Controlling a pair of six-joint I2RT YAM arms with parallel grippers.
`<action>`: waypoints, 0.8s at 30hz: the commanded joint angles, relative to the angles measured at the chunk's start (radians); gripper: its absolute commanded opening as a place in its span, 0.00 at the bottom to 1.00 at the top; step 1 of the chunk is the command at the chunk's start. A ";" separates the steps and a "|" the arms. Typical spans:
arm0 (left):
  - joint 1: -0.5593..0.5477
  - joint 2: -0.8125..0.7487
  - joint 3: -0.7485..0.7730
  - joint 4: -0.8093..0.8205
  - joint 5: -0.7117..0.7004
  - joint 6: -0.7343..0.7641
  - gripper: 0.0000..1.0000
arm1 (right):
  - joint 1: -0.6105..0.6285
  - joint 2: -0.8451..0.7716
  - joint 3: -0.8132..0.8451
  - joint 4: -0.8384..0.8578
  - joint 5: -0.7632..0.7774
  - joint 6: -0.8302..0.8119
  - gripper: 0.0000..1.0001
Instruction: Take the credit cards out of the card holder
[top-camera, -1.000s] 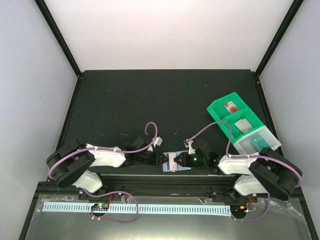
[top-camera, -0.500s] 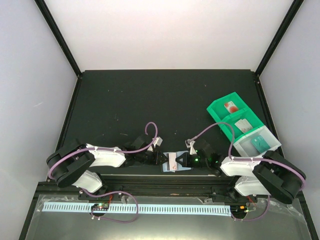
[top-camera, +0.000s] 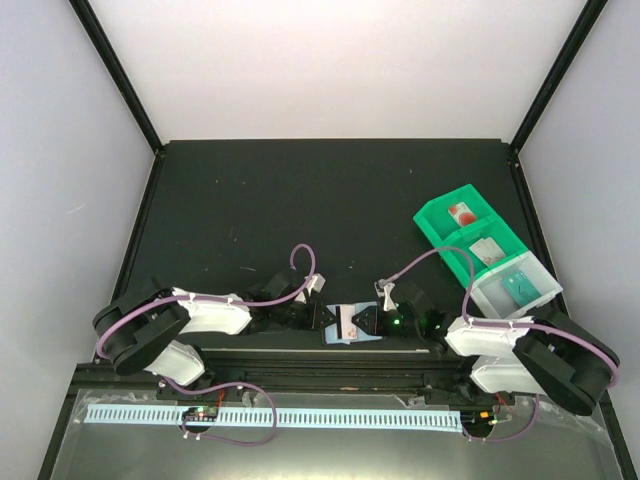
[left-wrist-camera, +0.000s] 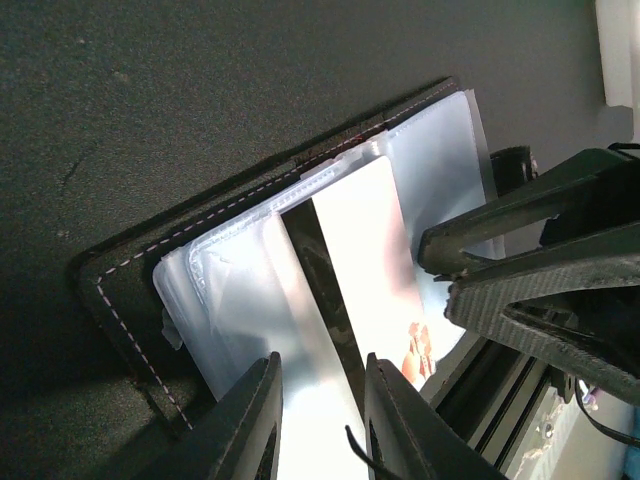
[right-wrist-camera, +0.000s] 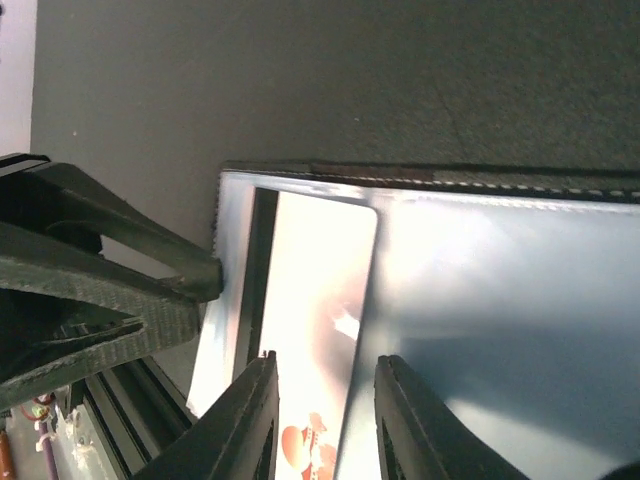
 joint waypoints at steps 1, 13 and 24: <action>-0.005 0.005 -0.011 -0.072 -0.040 0.009 0.25 | -0.005 0.044 -0.015 0.063 -0.002 0.007 0.31; -0.006 -0.003 -0.012 -0.078 -0.052 0.005 0.24 | -0.006 0.151 -0.013 0.158 -0.043 0.025 0.23; -0.005 -0.028 -0.008 -0.109 -0.102 0.010 0.24 | -0.007 -0.048 -0.006 -0.030 0.067 -0.020 0.01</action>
